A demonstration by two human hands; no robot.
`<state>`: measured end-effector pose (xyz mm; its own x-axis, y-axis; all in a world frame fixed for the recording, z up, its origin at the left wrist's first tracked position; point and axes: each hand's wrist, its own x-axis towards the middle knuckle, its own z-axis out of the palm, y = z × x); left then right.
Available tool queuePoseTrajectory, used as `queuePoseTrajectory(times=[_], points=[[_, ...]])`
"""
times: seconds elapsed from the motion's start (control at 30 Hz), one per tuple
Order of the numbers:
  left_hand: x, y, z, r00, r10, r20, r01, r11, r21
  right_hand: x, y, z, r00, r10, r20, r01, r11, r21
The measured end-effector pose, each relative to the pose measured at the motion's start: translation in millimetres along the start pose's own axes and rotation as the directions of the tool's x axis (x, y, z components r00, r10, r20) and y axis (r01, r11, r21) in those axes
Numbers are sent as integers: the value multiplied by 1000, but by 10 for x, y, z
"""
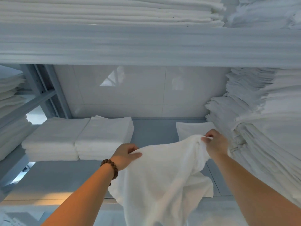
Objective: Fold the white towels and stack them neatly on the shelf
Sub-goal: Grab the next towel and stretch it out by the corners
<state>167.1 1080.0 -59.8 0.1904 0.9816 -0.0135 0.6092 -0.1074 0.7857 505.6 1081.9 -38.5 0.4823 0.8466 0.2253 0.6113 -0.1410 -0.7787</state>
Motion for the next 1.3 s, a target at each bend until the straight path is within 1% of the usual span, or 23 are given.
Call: queuePoseTrajectory(times=[0.07,0.13,0.23,0.3,0.4,0.5,0.6,0.7,0.73,0.83,1.0,1.13,1.2,1.3], points=[[39,157,88,1000,24,-18,-24,999,-45,-120,-62,92,995,-40,86,35,998,52],[86,327,207,998,60,-11,-60,996,-70,-235,-185,171,983,-105,148,83,986,145],[142,519,334,995,101,-19,-102,992,-75,-411,-392,250,933,-213,290,133,952,274],[171,609,375,993,119,-23,-121,990,-68,-521,-496,304,886,-256,387,123,934,337],[193,711,396,991,137,2,-137,989,-59,-647,-575,395,828,-279,486,64,909,412],[173,769,381,992,124,29,-118,981,-157,-722,-586,469,798,-287,530,41,903,427],[134,767,370,993,118,24,-112,978,-177,-731,-577,499,819,-286,497,95,923,373],[83,705,362,994,99,45,-90,981,-170,-667,-573,511,870,-300,392,173,929,327],[75,672,350,994,90,64,-81,987,-135,-637,-566,505,888,-289,358,182,935,304],[51,546,270,993,86,82,-90,995,44,-529,-509,470,924,-258,281,189,950,249],[-16,326,80,999,6,34,-11,989,150,-390,-390,383,950,-221,219,188,969,162],[-67,188,-40,996,-90,-20,93,979,181,-312,-281,341,973,-146,177,122,983,136],[-92,110,-78,992,-125,-20,127,975,184,-285,-226,331,987,-83,137,65,989,134],[-114,14,-79,986,-153,-60,158,982,104,-280,-168,327,997,14,74,-25,988,151]])
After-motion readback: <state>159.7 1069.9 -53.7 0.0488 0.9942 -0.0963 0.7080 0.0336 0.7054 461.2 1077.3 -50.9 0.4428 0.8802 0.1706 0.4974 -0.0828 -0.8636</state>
